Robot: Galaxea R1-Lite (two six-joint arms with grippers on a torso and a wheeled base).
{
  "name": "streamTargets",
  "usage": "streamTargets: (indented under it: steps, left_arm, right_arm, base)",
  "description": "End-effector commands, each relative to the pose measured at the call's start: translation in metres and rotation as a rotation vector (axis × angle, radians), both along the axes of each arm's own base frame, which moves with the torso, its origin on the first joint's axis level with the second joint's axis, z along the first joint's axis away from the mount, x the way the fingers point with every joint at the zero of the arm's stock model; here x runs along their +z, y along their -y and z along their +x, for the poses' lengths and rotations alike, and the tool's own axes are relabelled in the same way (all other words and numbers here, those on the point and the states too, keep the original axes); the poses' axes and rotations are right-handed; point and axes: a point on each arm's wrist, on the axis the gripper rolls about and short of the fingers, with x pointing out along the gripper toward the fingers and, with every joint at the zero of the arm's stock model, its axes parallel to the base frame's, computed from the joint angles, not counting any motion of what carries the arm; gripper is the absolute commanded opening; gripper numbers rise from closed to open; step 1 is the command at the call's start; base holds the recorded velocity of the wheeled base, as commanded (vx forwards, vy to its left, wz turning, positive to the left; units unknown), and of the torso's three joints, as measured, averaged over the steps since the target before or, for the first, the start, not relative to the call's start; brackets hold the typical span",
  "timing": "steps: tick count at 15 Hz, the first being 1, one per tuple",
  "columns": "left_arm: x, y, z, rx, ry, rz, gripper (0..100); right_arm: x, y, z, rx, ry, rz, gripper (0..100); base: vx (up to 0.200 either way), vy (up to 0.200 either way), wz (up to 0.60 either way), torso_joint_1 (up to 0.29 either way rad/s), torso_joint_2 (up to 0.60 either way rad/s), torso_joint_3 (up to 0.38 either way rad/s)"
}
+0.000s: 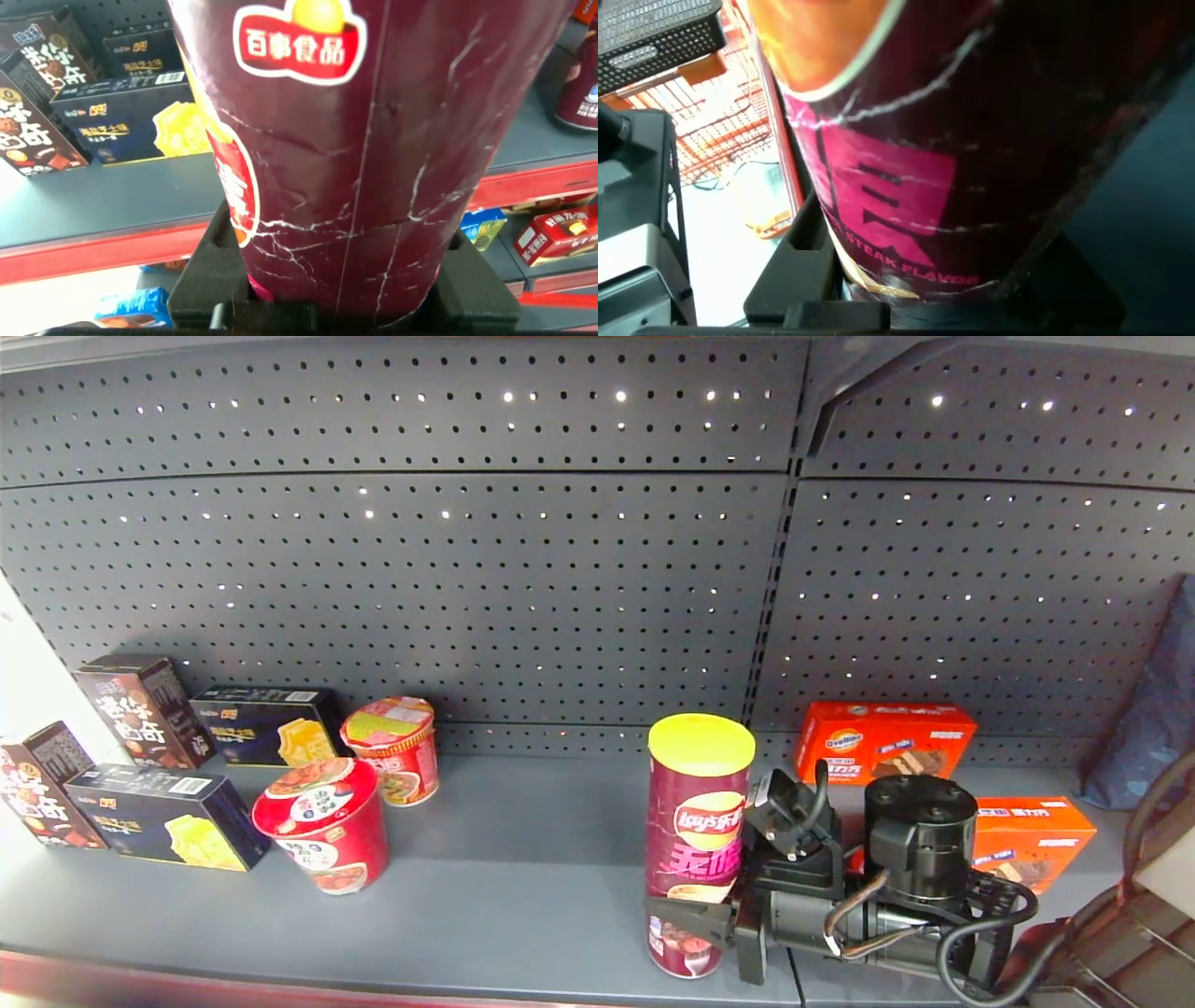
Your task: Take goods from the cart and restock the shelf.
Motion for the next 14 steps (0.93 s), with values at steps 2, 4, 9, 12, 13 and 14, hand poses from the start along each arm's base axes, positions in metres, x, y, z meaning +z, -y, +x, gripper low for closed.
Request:
streamTargets:
  steps: [2, 4, 9, 12, 13, 14]
  left_arm:
    - [-0.002, 0.000, 0.000, 0.000, -0.007, 0.001, 0]
    - [-0.002, 0.000, 0.000, 0.000, -0.005, 0.001, 0]
    - [0.001, 0.000, -0.001, 0.003, 0.007, 0.000, 0]
    - [-0.002, 0.000, -0.001, 0.005, 0.001, 0.000, 0]
    - [-0.002, 0.000, -0.002, 0.005, 0.010, -0.001, 0]
    - [-0.002, 0.000, -0.003, 0.005, 0.013, -0.001, 0]
  right_arm:
    - [-0.006, -0.004, 0.007, -0.001, -0.004, -0.007, 0]
    - [-0.007, -0.005, 0.009, 0.000, 0.014, -0.006, 100]
    - [0.003, 0.006, -0.004, -0.016, 0.031, 0.005, 100]
    - [0.007, 0.028, -0.031, -0.019, 0.007, -0.013, 100]
    - [0.010, 0.038, -0.039, -0.029, 0.009, -0.013, 100]
    - [0.011, 0.043, -0.044, -0.035, 0.011, -0.013, 100]
  base:
    - [0.000, 0.000, 0.00, 0.000, 0.00, 0.000]
    - [0.000, 0.000, 0.00, 0.000, 0.00, 0.000]
    - [0.000, 0.000, 0.00, 0.000, 0.00, 0.000]
    - [0.000, 0.000, 0.00, 0.000, 0.00, 0.000]
    - [0.000, 0.000, 0.00, 0.000, 0.00, 0.000]
    - [0.000, 0.000, 0.00, 0.000, 0.00, 0.000]
